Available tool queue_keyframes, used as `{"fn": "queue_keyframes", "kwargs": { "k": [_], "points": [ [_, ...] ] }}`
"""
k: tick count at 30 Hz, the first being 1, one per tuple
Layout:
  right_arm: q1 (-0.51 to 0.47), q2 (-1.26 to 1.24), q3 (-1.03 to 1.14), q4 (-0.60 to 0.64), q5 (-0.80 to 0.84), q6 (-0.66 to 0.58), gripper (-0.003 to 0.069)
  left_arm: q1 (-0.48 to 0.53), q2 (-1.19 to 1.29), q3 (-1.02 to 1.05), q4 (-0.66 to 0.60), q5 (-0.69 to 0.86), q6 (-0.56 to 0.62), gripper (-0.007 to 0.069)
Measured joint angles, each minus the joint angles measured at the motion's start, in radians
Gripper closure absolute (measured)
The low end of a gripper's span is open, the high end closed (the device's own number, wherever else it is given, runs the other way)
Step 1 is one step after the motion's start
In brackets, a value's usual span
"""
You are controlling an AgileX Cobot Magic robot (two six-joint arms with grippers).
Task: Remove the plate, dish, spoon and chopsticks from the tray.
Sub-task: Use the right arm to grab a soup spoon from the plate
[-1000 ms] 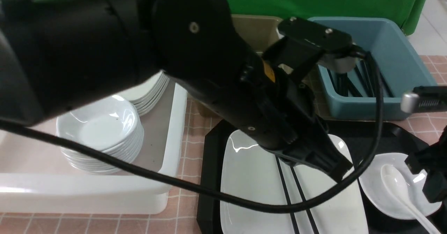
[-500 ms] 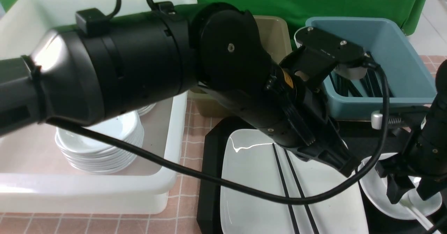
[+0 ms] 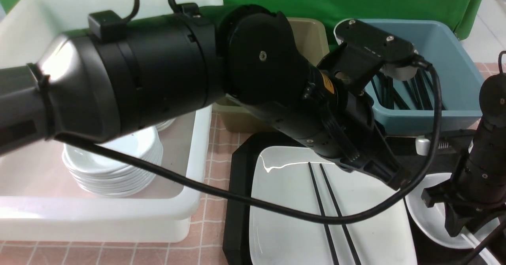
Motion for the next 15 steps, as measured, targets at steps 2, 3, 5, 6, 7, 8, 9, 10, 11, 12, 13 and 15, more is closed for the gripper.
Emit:
{"fn": "queue_keyframes", "kwargs": {
  "k": [2, 3, 5, 6, 7, 8, 9, 10, 11, 12, 13, 15],
  "points": [
    [0.000, -0.020, -0.022, 0.014, 0.018, 0.000, 0.0400, 0.010, -0.002, -0.004, 0.033, 0.002, -0.041, 0.0628],
    [0.000, -0.024, -0.024, 0.014, 0.020, -0.001, 0.0400, 0.012, -0.002, -0.004, 0.037, 0.001, -0.046, 0.0628],
    [0.001, -0.091, -0.071, 0.085, 0.033, -0.025, 0.0400, 0.062, -0.025, -0.019, 0.088, 0.019, -0.119, 0.0628],
    [0.001, -0.096, -0.075, 0.093, 0.033, -0.025, 0.0400, 0.062, -0.028, -0.021, 0.092, 0.020, -0.124, 0.0628],
    [0.008, -0.133, -0.113, 0.158, 0.027, -0.055, 0.0400, 0.103, -0.049, -0.033, 0.117, 0.024, -0.153, 0.0628],
    [0.016, -0.152, -0.148, 0.216, 0.018, -0.087, 0.0400, 0.137, -0.066, -0.041, 0.130, 0.027, -0.168, 0.0628],
    [0.026, -0.162, -0.191, 0.269, 0.008, -0.126, 0.0400, 0.174, -0.081, -0.048, 0.140, 0.028, -0.175, 0.0628],
    [0.043, -0.167, -0.250, 0.361, -0.005, -0.175, 0.0400, 0.220, -0.108, -0.054, 0.154, 0.029, -0.181, 0.0628],
    [0.046, -0.167, -0.261, 0.361, -0.009, -0.183, 0.0400, 0.227, -0.108, -0.054, 0.155, 0.029, -0.181, 0.0628],
    [0.064, -0.159, -0.314, 0.415, -0.026, -0.213, 0.0400, 0.267, -0.125, -0.058, 0.163, 0.030, -0.184, 0.0628],
    [0.097, -0.125, -0.405, 0.476, -0.061, -0.238, 0.0400, 0.337, -0.148, -0.061, 0.168, 0.030, -0.190, 0.0628],
    [0.135, -0.065, -0.526, 0.503, -0.104, -0.239, 0.0400, 0.400, -0.159, -0.061, 0.165, 0.038, -0.193, 0.0628]
  ]
}}
